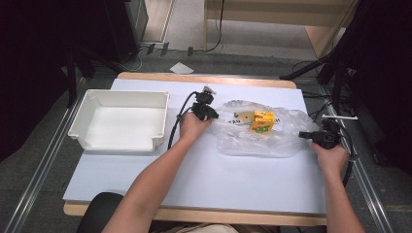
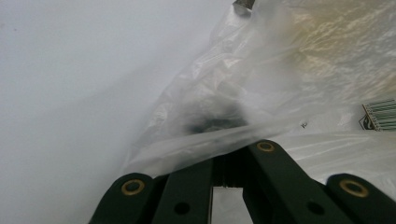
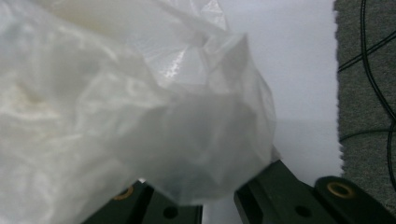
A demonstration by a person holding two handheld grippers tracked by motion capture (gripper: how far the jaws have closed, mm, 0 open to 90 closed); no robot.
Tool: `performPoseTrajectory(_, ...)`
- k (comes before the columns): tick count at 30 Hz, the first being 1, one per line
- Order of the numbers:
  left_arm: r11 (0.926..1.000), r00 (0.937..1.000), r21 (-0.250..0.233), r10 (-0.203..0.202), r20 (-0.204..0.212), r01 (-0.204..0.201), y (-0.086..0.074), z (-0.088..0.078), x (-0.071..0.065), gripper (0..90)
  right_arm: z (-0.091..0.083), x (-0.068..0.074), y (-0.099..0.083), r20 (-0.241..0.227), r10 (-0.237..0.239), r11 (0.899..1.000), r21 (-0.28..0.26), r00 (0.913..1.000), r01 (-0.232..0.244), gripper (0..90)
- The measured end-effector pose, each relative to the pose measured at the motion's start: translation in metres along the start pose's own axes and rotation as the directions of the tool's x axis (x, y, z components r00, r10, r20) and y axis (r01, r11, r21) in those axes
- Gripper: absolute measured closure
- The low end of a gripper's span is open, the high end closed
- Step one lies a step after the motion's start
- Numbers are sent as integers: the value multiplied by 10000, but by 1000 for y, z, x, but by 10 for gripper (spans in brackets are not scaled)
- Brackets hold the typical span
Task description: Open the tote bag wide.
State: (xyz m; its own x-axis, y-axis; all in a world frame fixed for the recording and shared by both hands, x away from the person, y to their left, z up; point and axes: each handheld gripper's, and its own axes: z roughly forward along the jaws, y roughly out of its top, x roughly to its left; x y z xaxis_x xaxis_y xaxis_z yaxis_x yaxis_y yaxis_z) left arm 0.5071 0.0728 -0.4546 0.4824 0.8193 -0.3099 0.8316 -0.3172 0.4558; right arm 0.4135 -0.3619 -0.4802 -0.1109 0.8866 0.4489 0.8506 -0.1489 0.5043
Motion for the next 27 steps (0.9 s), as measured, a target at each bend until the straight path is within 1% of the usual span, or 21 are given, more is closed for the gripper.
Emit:
performPoseTrajectory(1,9999,9999,-39,-135,44,135,0,0,1,900,0,-2,0,-24,-45,10000,-1,10000,45,900)
performPoseTrajectory(3,9999,9999,-101,-112,23,112,-1,0,1,900,-1,-4,-1,-53,5,10000,-3,10000,-5,900)
performPoseTrajectory(4,9999,10000,-109,-19,6,19,-1,0,1,900,-2,-4,-2,-40,-55,10000,7,10000,55,900)
performPoseTrajectory(5,10000,10000,-98,-1,23,1,-1,-1,2,900,-3,-4,-2,35,22,10000,38,10000,-22,900)
performPoseTrajectory(6,9999,10000,-98,-82,25,82,-1,-1,3,900,-3,-4,-2,35,22,10000,38,10000,-22,900)
performPoseTrajectory(8,9998,9999,-149,-128,6,128,-2,-2,5,900,-5,-6,-2,167,220,9998,13,9996,-220,900)
performPoseTrajectory(9,9997,9999,-181,-158,60,159,-2,-2,6,900,-5,-7,-3,142,211,9998,-70,9997,-210,900)
performPoseTrajectory(11,9997,9999,-162,-168,11,168,-2,-3,7,900,-5,-7,-4,158,164,9998,-88,9997,-162,900)
performPoseTrajectory(12,9996,9998,-206,-188,52,189,-2,-3,8,900,-5,-8,-4,173,146,9998,-112,9997,-144,900)
performPoseTrajectory(13,9993,9997,-273,-244,-47,242,-3,-4,9,900,-6,-8,-5,150,234,9997,-125,9996,-232,900)
performPoseTrajectory(14,9992,9997,-316,-234,-23,233,-4,-4,11,900,-6,-9,-5,115,224,9997,-143,9997,-222,900)
performPoseTrajectory(15,9986,9994,-381,-359,6,359,-4,-5,13,900,-7,-10,-5,106,217,9997,-127,9997,-216,900)
performPoseTrajectory(17,9973,9980,-440,-572,266,583,-6,-6,18,900,-8,-12,-7,101,225,9996,-190,9997,-223,900)
performPoseTrajectory(18,9969,9976,-458,-622,293,635,-6,-5,18,900,-8,-12,-7,69,251,9994,-238,9997,-249,900)
performPoseTrajectory(20,9976,9986,-470,-498,188,506,-6,-6,17,900,-8,-13,-8,67,214,9994,-260,9997,-213,900)
performPoseTrajectory(23,9973,9984,-485,-540,134,546,-6,-6,18,900,-9,-13,-8,145,196,9994,-286,9997,-192,900)
performPoseTrajectory(27,9971,9986,-545,-518,93,522,-7,-7,19,900,-12,-17,-10,14,360,9990,-259,9994,-359,900)
